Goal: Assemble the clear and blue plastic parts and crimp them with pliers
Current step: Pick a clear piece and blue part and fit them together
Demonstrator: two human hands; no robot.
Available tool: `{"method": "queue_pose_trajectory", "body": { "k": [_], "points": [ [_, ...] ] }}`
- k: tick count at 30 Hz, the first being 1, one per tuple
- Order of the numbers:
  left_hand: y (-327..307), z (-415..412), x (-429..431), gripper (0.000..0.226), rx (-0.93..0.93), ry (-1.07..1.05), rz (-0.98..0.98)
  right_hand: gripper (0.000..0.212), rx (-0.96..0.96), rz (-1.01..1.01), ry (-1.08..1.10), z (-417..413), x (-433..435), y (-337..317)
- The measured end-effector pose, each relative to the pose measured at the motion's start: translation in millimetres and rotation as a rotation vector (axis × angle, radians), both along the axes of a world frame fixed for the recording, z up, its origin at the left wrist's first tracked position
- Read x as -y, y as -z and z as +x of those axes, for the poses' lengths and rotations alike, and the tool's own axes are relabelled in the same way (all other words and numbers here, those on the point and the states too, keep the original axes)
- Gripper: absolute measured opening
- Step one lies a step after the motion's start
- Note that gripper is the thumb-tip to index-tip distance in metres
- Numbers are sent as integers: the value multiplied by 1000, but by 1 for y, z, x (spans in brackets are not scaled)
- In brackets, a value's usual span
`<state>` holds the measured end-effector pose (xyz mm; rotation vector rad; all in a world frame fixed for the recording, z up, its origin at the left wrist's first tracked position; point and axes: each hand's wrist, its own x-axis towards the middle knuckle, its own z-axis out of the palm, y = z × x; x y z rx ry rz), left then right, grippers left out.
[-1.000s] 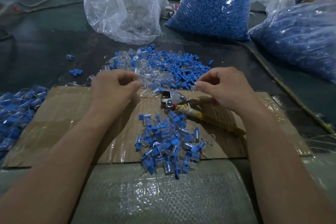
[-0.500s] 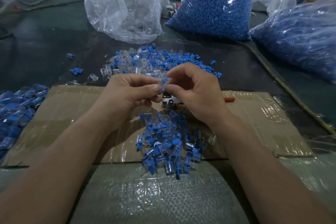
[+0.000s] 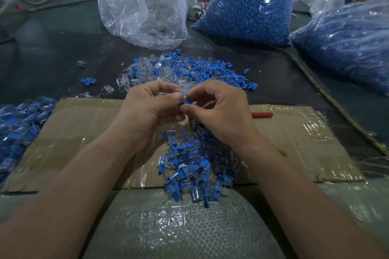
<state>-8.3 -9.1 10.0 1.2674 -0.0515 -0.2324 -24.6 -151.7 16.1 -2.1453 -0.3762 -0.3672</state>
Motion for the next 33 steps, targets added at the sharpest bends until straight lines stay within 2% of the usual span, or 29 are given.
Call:
{"method": "queue_pose_trajectory", "body": {
  "k": [5, 16, 20, 27, 33],
  "points": [
    [1, 4, -3, 18, 9, 29, -8, 21, -23, 69, 31, 0, -1, -1],
    [3, 6, -8, 22, 25, 69, -21, 19, -106, 247, 48, -1, 5, -6],
    [3, 3, -8, 21, 84, 55, 56, 19, -131, 240, 37, -2, 4, -7],
    [4, -3, -2, 18, 114, 5, 48, 16, -143, 238, 0, -3, 5, -9],
    [1, -1, -6, 22, 143, 38, -43, 17, -91, 253, 47, -4, 6, -11]
  ]
}}
